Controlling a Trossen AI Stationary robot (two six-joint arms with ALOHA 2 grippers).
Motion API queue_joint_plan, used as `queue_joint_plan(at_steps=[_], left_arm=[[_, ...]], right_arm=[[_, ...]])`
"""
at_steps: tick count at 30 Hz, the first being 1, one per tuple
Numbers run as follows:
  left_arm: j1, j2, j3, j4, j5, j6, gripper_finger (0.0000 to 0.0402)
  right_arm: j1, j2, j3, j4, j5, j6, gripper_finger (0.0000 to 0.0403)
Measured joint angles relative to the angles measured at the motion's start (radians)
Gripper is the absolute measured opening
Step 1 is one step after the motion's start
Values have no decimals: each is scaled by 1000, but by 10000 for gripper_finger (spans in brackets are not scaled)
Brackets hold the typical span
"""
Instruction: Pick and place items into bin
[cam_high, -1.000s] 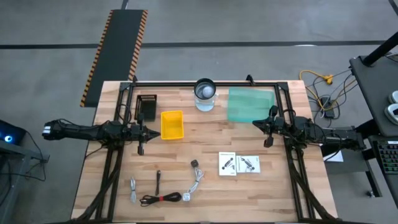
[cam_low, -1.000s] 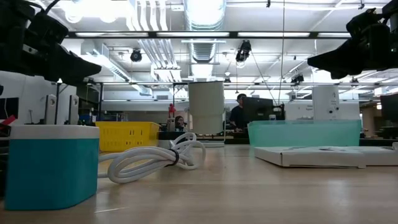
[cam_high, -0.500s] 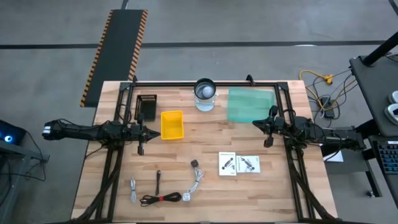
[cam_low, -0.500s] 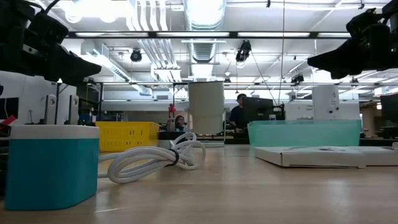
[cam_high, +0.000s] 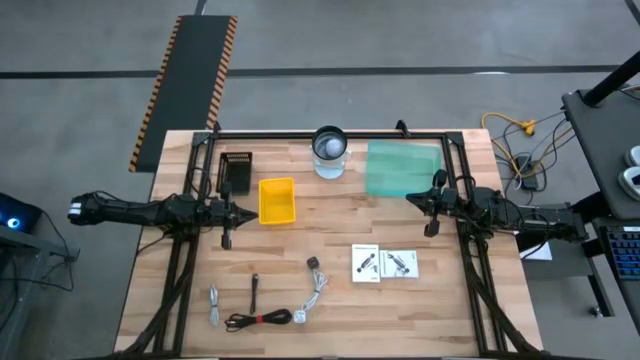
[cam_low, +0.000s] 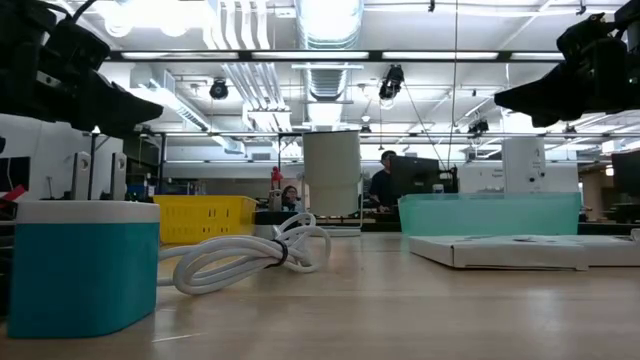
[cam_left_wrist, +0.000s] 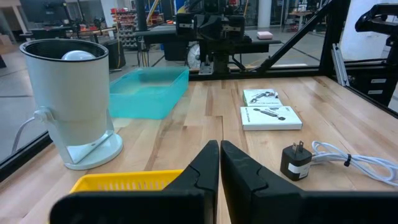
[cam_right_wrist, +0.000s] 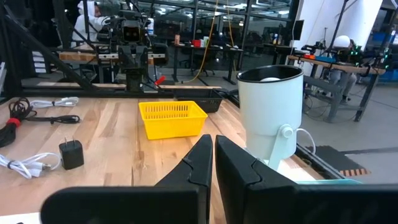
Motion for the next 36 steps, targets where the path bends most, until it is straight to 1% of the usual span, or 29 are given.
queue_joint_plan(at_steps=[6, 11, 13, 15, 21, 23, 28, 29, 31, 33, 36], left_arm=[[0, 0, 0, 0, 0, 0, 0], [-1, 0, 0, 68, 0, 111, 0], [-1, 0, 0, 82, 0, 131, 0], [-1, 0, 0, 83, 0, 130, 0], [0, 0, 0, 83, 0, 130, 0], [0, 1, 0, 83, 0, 130, 0], [0, 2, 0, 117, -1, 131, 0], [0, 2, 0, 135, -9, 131, 0], [0, 2, 0, 189, -76, 109, 0], [0, 2, 0, 204, -132, 82, 1], [0, 4, 0, 213, -145, 86, 12]], right_arm=[[0, 0, 0, 2, 0, -292, 9], [-1, 0, 0, 83, 0, -507, 9], [-1, 0, 0, 123, 0, -580, 9], [0, 0, 0, 148, 0, -609, 9], [0, 0, 0, 178, -1, -591, 9], [0, 1, 0, 172, -1, -557, 9], [0, 1, 0, 182, -1, -245, 9], [0, 1, 0, 191, -1, -215, 9], [0, 0, 0, 203, -1, -203, 9], [0, 0, 0, 198, -1, -187, 9], [0, 7, 0, 194, -1, -112, 9]])
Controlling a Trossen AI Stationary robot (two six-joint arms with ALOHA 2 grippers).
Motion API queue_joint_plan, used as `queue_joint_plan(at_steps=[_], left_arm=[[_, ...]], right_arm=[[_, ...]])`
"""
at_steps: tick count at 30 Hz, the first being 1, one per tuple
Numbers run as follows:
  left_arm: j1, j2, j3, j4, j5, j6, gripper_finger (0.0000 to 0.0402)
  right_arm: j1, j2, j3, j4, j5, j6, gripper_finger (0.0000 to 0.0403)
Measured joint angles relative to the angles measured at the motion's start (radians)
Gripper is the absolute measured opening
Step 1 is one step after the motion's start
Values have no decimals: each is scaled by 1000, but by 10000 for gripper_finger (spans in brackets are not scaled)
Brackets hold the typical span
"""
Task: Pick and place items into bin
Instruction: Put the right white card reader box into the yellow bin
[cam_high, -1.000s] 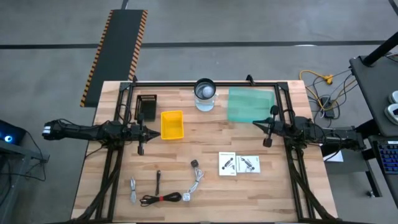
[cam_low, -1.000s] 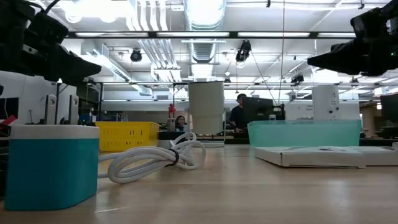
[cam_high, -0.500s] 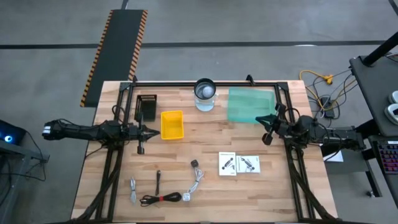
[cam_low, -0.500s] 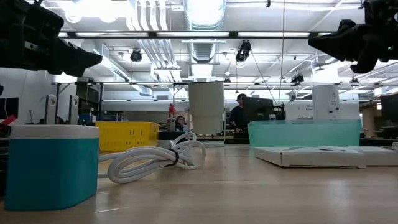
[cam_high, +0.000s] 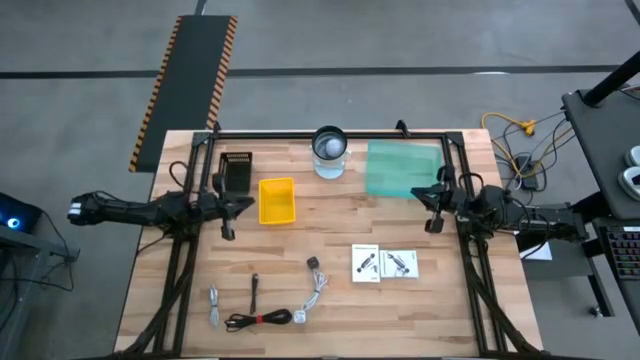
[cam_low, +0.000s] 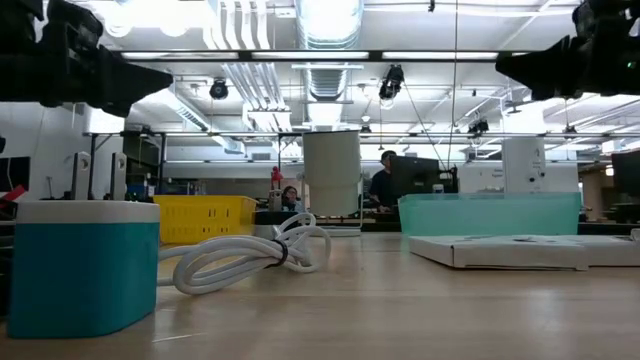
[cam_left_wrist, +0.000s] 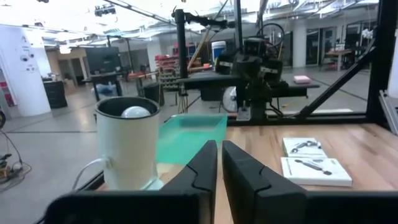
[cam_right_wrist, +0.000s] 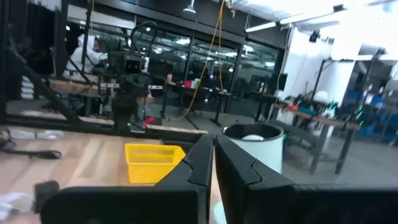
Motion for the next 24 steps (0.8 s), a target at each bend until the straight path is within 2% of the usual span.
queue_joint_plan(at_steps=[4, 7, 12, 15, 19, 24], left_arm=[[0, 19, 0, 35, 0, -4, 42], [0, 49, 1, 79, 0, -6, 83], [0, 122, 2, 172, 33, 0, 172], [-1, 172, 2, 286, 36, 1, 210], [-1, 244, 2, 420, 36, 0, 231], [-1, 331, 3, 542, 36, 1, 234]], right_arm=[[0, 28, 0, -12, -1, 36, 16], [0, 65, 0, -1, -1, 61, 35], [0, 151, 0, 5, 0, 70, 97], [0, 204, 0, 57, -10, 71, 141], [0, 261, 31, 120, -76, 88, 184], [11, 326, 116, 116, -217, 102, 206]])
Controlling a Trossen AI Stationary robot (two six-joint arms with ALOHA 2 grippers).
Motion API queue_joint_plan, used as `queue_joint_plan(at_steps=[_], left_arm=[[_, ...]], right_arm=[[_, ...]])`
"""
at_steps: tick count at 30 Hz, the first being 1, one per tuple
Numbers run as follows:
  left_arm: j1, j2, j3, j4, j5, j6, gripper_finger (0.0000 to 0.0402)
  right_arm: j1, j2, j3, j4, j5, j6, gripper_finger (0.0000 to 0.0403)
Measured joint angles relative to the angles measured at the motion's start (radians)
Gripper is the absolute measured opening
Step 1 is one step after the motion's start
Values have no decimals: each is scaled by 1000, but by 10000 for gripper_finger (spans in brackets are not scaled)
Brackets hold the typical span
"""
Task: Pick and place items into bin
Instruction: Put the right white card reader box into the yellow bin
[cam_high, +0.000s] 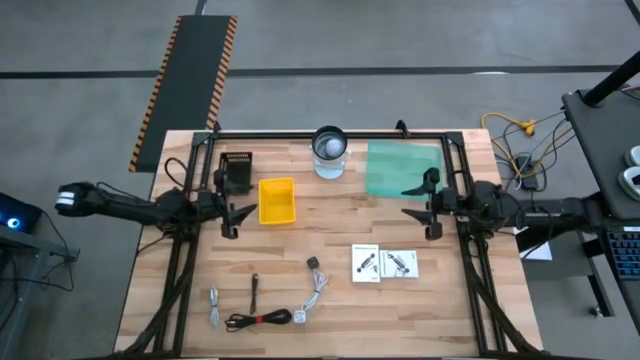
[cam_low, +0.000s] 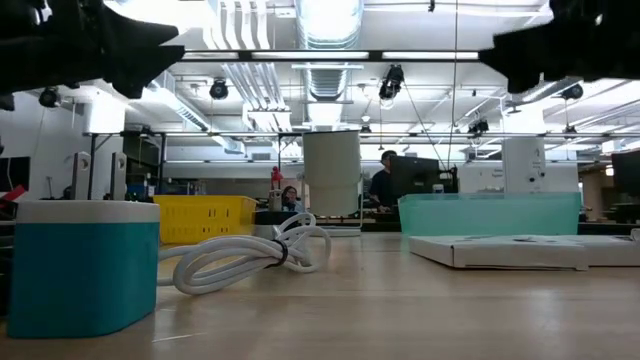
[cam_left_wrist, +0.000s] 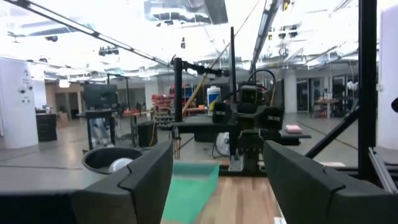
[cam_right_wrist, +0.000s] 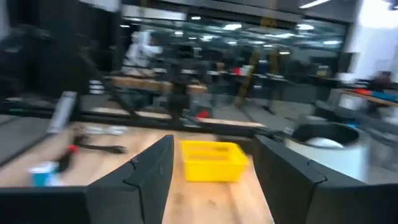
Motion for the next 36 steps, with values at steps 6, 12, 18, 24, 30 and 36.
queue_joint_plan(at_steps=[6, 12, 18, 24, 30, 36], left_arm=[[1, 84, 3, 135, 0, 1, 234], [1, 158, 3, 209, 0, 1, 234], [1, 257, 5, 306, -4, 0, 234], [0, 349, 6, 411, -10, -79, 234], [0, 445, 6, 444, -18, -142, 234], [0, 537, 28, 460, -19, -167, 234]], right_arm=[[57, 102, 120, -221, 40, 131, 203], [137, 229, 223, -413, 62, 269, 194], [257, 381, 313, -440, 63, 291, 194], [389, 524, 433, -650, 63, 405, 194], [527, 655, 508, -786, 112, 554, 194], [637, 786, 544, -787, 145, 662, 194]])
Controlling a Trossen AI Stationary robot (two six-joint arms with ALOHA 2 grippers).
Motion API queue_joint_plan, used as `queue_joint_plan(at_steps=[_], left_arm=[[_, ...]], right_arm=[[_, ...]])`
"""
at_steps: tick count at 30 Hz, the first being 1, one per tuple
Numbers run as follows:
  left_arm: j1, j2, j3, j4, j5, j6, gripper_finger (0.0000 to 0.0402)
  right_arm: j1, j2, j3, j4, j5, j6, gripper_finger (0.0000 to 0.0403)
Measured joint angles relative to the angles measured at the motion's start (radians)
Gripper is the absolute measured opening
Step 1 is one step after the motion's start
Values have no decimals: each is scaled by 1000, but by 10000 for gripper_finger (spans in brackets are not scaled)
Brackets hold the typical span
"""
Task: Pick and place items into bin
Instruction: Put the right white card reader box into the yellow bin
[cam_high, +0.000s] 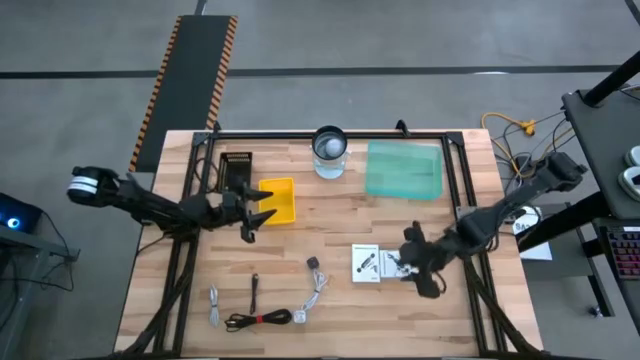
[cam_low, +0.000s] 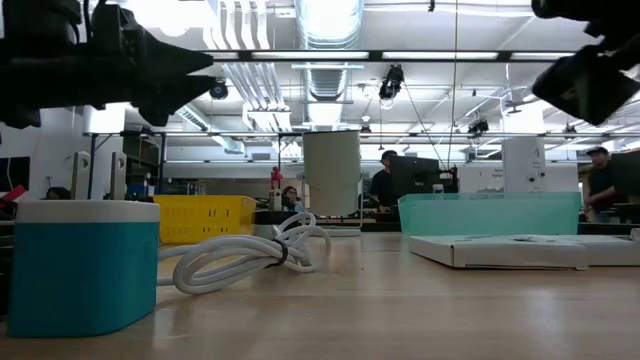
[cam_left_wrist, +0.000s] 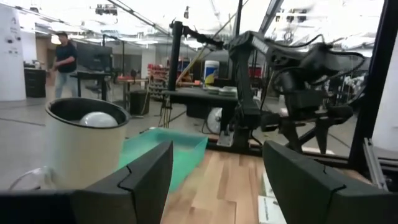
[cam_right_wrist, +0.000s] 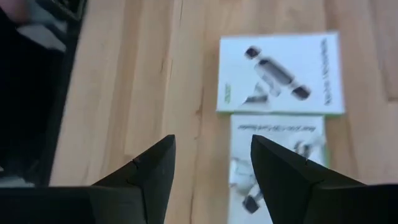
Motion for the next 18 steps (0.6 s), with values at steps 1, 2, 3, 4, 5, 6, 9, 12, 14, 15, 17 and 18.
queue_joint_plan(at_steps=[1, 2, 3, 4, 5, 6, 9, 12, 14, 15, 17, 18], left_arm=[[-1, 13, 6, 0, 0, 0, 234], [0, 26, 14, 0, 0, 0, 234], [0, 36, 22, -1, -1, 4, 234], [0, 45, 30, -1, -1, 10, 234], [0, 53, 40, 0, -1, 23, 234], [0, 60, 49, 1, -2, 33, 234], [0, 79, 72, 0, -3, 58, 234], [0, 93, 93, 0, -3, 61, 234], [0, 104, 108, 1, -3, 62, 234], [0, 107, 112, 0, -3, 62, 234], [0, 116, 122, 1, -3, 75, 234], [0, 120, 126, 1, -3, 89, 234]], right_arm=[[12, 23, 1, 0, 1, 7, 194], [21, 45, 2, 0, 1, 19, 194], [30, 71, 2, -2, -4, 34, 194], [36, 94, 2, -7, -11, 51, 194], [38, 116, 2, -17, -16, 65, 194], [38, 139, 2, -28, -22, 75, 194], [35, 199, 2, -44, -27, 98, 194], [35, 240, 1, -43, -31, 110, 194], [35, 262, 4, -46, -33, 116, 194], [35, 272, 10, -45, -33, 119, 194], [35, 285, 22, -43, -33, 118, 194], [35, 291, 30, -44, -32, 114, 194]])
